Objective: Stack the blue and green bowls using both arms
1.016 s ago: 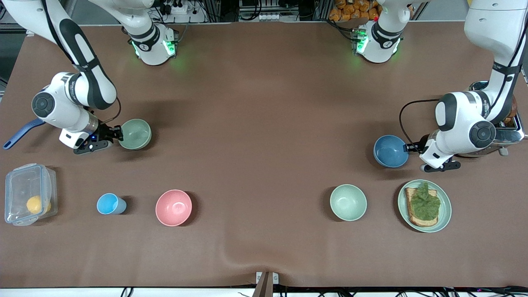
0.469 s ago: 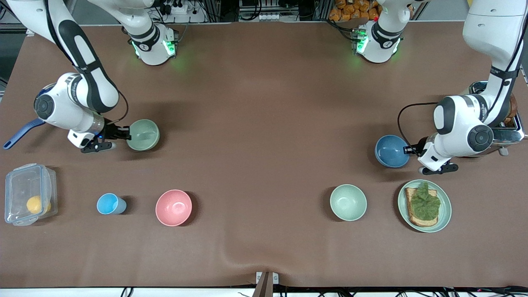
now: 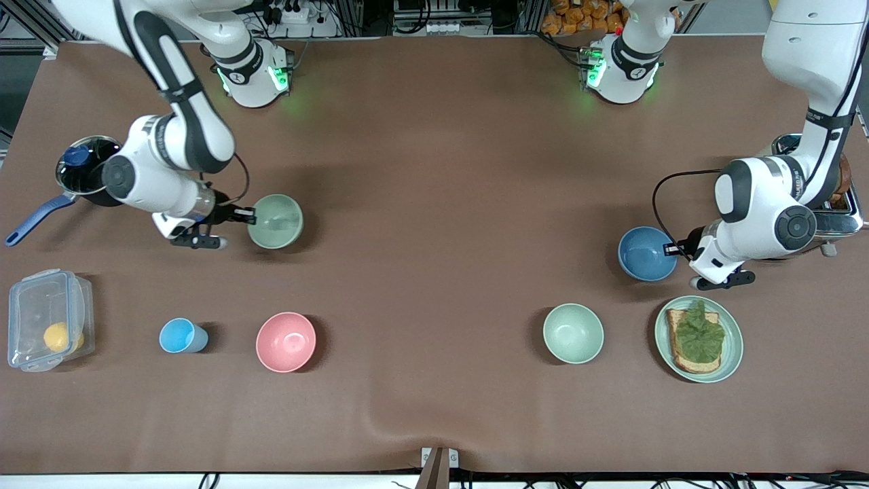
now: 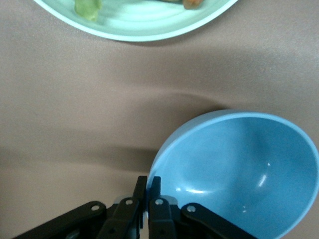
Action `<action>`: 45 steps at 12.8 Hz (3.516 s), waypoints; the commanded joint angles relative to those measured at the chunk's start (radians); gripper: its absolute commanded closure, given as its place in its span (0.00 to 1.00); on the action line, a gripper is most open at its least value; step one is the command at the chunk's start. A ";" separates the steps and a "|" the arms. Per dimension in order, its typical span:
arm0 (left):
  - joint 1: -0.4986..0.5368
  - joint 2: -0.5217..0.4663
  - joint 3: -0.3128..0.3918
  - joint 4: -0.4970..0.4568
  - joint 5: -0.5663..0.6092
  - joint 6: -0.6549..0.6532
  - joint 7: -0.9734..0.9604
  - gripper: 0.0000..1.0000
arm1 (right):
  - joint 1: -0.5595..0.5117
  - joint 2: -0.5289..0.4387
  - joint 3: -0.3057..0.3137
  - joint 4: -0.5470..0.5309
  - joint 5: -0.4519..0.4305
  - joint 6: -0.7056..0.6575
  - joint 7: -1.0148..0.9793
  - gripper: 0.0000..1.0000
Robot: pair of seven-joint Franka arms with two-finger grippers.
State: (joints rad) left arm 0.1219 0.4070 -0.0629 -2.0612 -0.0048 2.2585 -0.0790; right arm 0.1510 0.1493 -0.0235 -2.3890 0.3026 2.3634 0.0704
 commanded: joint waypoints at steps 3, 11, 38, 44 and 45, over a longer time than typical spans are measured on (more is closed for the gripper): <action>0.002 -0.112 -0.038 0.029 -0.015 -0.048 -0.007 1.00 | 0.305 -0.034 -0.007 0.011 0.024 0.080 0.499 1.00; -0.036 -0.119 -0.123 0.274 -0.014 -0.323 -0.105 1.00 | 0.668 0.185 -0.010 0.192 0.023 0.299 1.070 1.00; -0.229 -0.077 -0.339 0.271 -0.103 -0.260 -0.508 1.00 | 0.490 0.256 -0.030 0.376 0.334 -0.047 1.244 0.00; -0.318 -0.086 -0.341 0.190 -0.104 -0.153 -0.658 1.00 | 0.559 0.368 -0.024 0.384 0.479 0.143 1.240 0.00; -0.335 -0.086 -0.341 0.179 -0.104 -0.137 -0.675 1.00 | 0.562 0.369 -0.024 0.384 0.527 0.151 1.229 0.00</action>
State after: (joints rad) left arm -0.1839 0.3348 -0.4057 -1.8483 -0.0844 2.0825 -0.7116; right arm 0.6897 0.5041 -0.0474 -2.0125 0.7480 2.4809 1.3084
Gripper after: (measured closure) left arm 0.952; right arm 0.000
